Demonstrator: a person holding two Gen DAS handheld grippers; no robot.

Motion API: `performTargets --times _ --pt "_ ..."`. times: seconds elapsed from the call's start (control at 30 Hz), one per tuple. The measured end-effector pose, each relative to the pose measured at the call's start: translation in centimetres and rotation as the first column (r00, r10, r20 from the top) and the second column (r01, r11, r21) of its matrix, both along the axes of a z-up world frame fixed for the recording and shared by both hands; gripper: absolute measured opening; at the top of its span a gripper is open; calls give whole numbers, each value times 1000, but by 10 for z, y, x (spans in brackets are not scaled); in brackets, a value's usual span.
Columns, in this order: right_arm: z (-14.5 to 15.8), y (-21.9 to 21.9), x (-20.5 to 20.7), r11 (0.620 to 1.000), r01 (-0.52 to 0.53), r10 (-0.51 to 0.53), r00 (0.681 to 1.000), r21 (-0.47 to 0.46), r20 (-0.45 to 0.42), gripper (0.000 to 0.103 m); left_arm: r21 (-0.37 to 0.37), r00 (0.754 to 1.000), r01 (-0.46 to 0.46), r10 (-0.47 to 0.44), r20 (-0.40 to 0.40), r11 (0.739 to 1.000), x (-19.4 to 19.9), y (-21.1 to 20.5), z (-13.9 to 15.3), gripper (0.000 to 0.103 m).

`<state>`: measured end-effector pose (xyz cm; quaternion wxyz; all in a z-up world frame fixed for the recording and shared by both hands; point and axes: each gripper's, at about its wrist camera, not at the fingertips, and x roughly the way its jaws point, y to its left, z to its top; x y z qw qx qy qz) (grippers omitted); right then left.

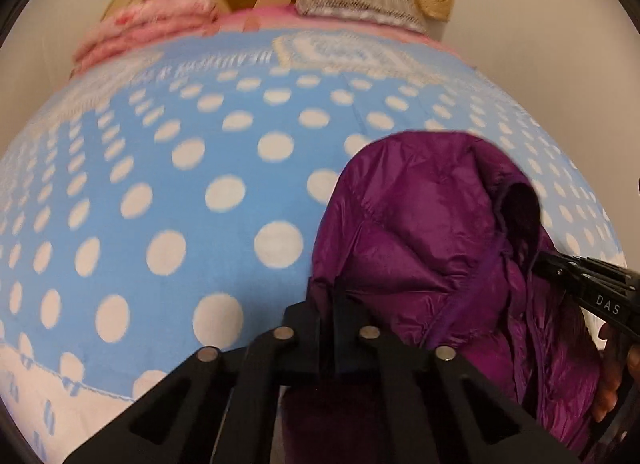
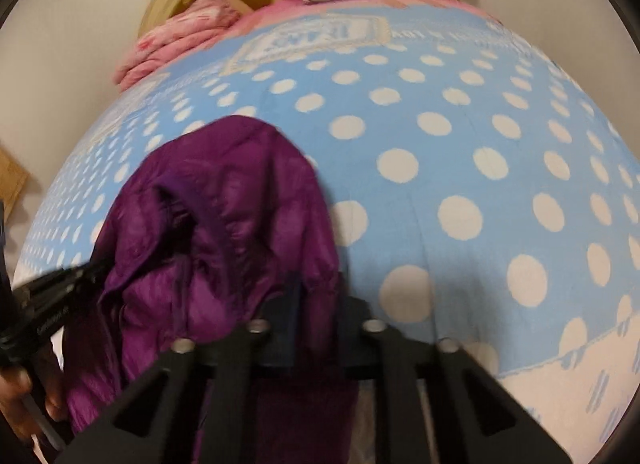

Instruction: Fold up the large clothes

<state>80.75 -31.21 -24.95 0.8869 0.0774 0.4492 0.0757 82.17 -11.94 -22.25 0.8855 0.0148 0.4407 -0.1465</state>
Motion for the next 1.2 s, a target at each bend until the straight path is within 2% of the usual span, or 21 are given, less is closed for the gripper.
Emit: performTargets --times 0.2,0.33,0.4,0.43,0.47,0.53,0.57,0.6,0.63,0.73,0.83,0.87,0.93,0.97,1.0,1.07,1.1,1.13,1.17,1.2 --pt "27 -16 -35 1000 8 -11 995 25 101 7 -61 995 26 -20 97 998 -30 14 37 1" --pt "46 -20 -73 999 -9 2 981 37 193 7 -95 985 67 -50 166 993 -64 19 63 1" --pt "44 -16 -78 999 -18 12 986 35 169 7 -85 972 100 -79 219 991 -83 16 70 1" --pt "41 -16 -77 999 -20 14 991 40 135 7 -37 969 109 -98 225 993 -88 11 69 1" --pt "40 -14 -75 998 -12 5 993 60 114 9 -9 971 105 -100 218 994 -88 8 68 1" --pt "44 -11 -73 997 5 -13 993 72 120 20 -5 976 87 -84 199 996 -85 7 64 1" --pt "46 -8 -72 998 9 -17 992 62 128 44 11 978 63 -64 198 998 -82 7 61 1" --pt "48 -4 -69 999 10 -17 991 53 135 64 10 981 45 -46 187 999 -76 10 56 1" --pt "47 -2 -65 999 7 -13 991 42 132 65 -2 986 25 -24 164 1000 -69 12 51 1" --pt "40 4 -44 1000 -3 4 993 -5 115 64 25 991 -50 47 126 998 -51 18 33 2" --pt "28 1 -25 1000 4 -5 996 11 91 64 19 991 -125 124 53 992 -29 26 17 3" --pt "23 -2 -22 1000 3 -5 997 18 78 64 15 991 -132 132 20 991 -20 27 11 6" --pt "10 0 -9 1000 -14 14 999 2 45 64 38 988 -148 150 -36 988 -4 27 0 18" --pt "6 1 -3 1000 -24 24 999 -11 31 64 53 988 -146 148 -39 988 2 26 -2 29" --pt "3 2 0 999 -34 35 999 -17 22 64 60 988 -149 151 -32 987 5 25 -2 35" --pt "-5 2 8 999 -49 49 999 5 -6 62 53 984 -175 176 -9 983 11 28 -1 59" --pt "-8 2 10 997 -65 65 998 31 -15 36 43 983 -184 185 -9 982 14 30 -2 60" --pt "-10 4 9 997 -78 78 997 14 -19 16 -8 988 -155 155 -15 988 14 33 -3 59" --pt "-11 10 7 995 -94 93 996 -38 -14 8 -55 995 -99 98 -18 994 13 31 -4 24" --pt "-9 13 3 992 -109 110 994 -64 0 8 -59 999 -47 46 -30 997 10 27 -5 2"
